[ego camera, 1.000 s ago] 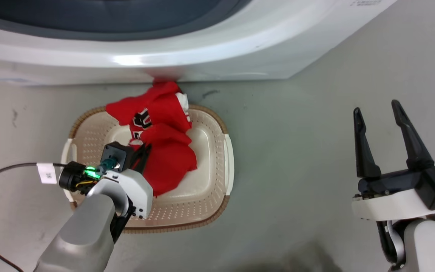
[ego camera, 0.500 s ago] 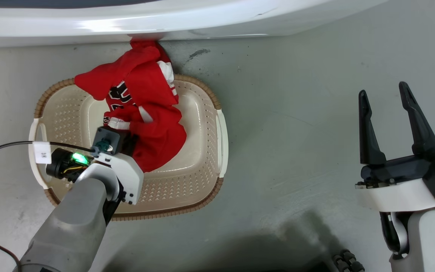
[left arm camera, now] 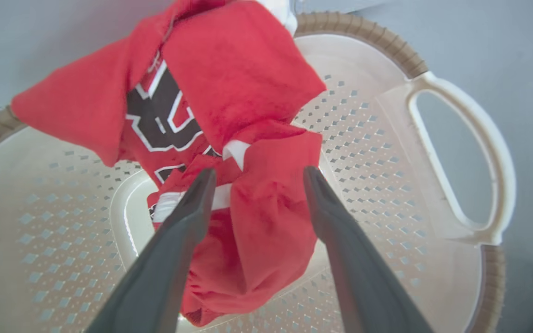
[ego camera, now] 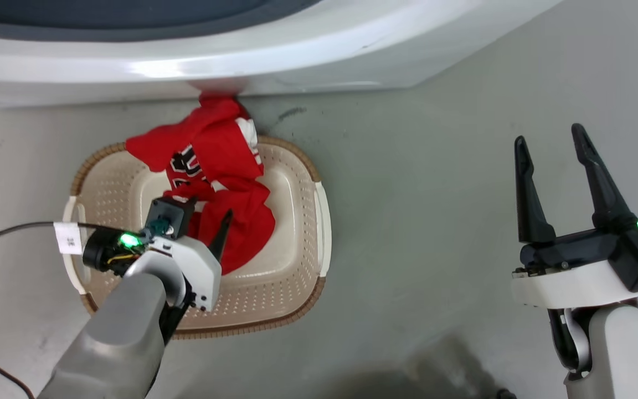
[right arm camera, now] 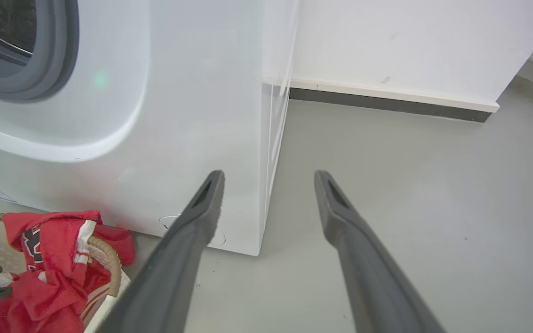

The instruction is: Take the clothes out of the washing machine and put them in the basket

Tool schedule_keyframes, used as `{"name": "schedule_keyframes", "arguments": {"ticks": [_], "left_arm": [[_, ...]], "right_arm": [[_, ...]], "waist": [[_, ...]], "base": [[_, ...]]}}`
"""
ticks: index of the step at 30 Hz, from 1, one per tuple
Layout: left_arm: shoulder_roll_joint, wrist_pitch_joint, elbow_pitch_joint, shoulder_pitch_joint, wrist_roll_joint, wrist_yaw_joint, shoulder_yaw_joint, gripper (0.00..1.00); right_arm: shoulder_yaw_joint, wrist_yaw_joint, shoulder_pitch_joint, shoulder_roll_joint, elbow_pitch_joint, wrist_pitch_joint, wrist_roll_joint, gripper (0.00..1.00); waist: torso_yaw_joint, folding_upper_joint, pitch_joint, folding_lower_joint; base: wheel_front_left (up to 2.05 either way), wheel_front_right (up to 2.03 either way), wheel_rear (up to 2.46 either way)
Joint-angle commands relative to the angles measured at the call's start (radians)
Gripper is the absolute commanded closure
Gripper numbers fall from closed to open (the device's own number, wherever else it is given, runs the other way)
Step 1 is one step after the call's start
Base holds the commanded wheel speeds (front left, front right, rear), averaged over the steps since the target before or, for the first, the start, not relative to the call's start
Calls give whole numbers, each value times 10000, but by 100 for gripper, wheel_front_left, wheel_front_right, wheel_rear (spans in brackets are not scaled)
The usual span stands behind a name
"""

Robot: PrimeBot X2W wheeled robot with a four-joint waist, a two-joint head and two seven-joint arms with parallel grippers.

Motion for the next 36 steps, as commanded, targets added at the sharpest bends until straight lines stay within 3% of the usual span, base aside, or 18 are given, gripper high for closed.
{"name": "schedule_keyframes", "arguments": {"ticks": [1, 8, 16, 26, 36], "left_arm": [[53, -25, -122, 130, -38, -8, 42, 0], [295, -27, -1996, 1100, 193, 3, 834, 0], [249, -25, -4426, 2288, 830, 1, 2464, 0], [-620, -26, -7111, 4230, 1450, 1, 5092, 0], [-1532, -26, -9239, 6369, 2468, 1, 6457, 0]], "right_arm": [[8, -7, 23, 1, 57, -20, 27, 0], [49, -7, 378, 1, 431, -20, 27, 0], [-76, -7, 825, 2, 748, -20, -91, 0], [-293, -7, 1501, -1, 914, -20, -16, 0], [-308, -7, 2186, -1, 734, -20, -18, 0]], "waist": [[35, 0, -508, -1], [312, 0, -2215, -1], [798, 0, -3890, -1], [1284, 0, -5466, -1], [1352, 0, -6464, -1]], "base": [[0, 0, 0], [0, 0, 0], [0, 0, 0], [0, 0, 0], [0, 0, 0]]}}
